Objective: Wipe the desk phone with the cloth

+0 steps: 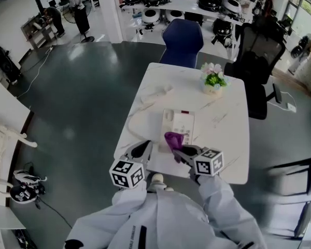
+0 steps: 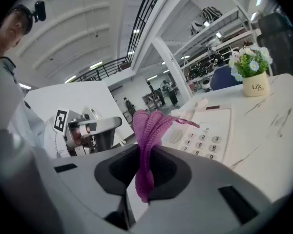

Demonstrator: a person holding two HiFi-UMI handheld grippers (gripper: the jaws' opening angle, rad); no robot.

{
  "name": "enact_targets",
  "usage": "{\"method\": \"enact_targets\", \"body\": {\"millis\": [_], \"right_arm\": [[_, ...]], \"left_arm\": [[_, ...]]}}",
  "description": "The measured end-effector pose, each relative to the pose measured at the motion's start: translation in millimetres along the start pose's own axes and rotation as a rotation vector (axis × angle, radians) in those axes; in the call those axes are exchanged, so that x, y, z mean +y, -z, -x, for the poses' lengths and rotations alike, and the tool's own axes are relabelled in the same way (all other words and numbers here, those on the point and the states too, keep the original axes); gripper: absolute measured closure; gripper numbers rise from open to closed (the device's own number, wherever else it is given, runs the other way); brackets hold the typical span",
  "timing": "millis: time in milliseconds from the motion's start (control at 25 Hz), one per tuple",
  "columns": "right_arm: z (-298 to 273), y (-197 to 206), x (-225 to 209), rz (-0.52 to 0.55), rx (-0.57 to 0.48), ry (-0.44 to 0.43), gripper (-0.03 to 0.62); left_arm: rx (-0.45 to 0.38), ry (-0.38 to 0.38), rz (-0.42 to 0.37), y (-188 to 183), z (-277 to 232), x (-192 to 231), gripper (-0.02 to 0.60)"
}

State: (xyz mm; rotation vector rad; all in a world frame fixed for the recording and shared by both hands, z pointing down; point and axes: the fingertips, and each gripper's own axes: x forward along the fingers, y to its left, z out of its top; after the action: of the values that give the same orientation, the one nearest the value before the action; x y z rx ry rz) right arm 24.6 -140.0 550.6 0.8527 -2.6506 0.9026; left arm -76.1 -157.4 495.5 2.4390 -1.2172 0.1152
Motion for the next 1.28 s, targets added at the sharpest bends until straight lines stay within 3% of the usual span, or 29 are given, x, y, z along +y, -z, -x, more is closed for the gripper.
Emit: {"method": "enact_targets", "body": {"millis": [440,1280], "right_arm": [[34,-45,-11,0.011,-0.268,0.059,0.557],[80,-106,-34,0.048,-0.459,0.214,0.563]], "left_arm": [[-0.030,0.022,-0.058,-17,-10,-3,0.583],[-0.151,-0.022,-0.083,-72,-8,22,0.583]]}}
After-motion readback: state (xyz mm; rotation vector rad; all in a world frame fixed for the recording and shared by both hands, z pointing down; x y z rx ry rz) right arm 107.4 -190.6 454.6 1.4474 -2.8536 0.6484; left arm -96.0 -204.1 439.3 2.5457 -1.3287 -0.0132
